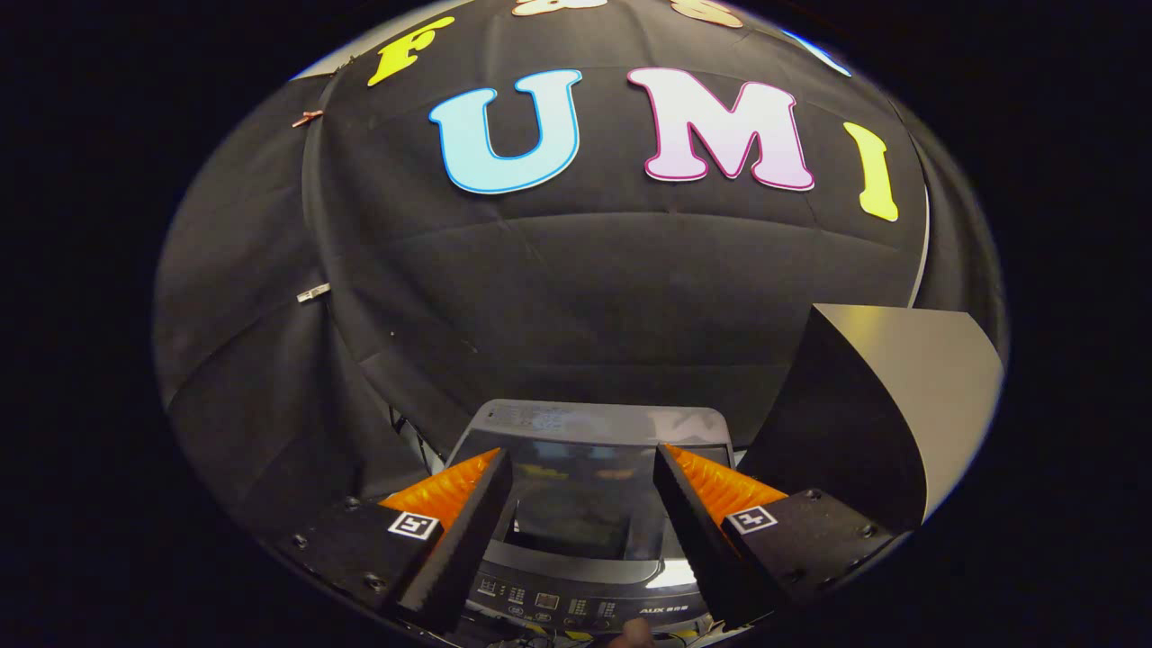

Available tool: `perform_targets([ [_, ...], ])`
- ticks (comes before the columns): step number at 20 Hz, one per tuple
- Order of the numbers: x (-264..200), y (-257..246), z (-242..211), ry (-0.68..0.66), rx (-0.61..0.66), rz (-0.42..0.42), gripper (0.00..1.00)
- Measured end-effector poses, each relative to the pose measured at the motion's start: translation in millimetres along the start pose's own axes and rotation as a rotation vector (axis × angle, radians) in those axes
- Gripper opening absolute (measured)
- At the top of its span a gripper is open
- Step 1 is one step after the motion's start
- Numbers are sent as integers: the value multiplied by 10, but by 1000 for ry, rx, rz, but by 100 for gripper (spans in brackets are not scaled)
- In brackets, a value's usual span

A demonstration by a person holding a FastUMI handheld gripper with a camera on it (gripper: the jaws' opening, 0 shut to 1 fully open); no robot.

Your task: Put the clothes into the washing machine and then close the washing machine lid.

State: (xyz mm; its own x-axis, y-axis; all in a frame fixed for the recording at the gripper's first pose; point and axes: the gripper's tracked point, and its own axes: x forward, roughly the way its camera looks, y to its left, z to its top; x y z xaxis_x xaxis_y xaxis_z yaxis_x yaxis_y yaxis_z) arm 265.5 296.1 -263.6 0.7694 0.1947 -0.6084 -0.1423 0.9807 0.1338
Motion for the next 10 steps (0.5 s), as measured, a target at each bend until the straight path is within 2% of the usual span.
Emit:
perform_targets([
  [10, -332, 65, 264, -136, -26, 77, 100],
])
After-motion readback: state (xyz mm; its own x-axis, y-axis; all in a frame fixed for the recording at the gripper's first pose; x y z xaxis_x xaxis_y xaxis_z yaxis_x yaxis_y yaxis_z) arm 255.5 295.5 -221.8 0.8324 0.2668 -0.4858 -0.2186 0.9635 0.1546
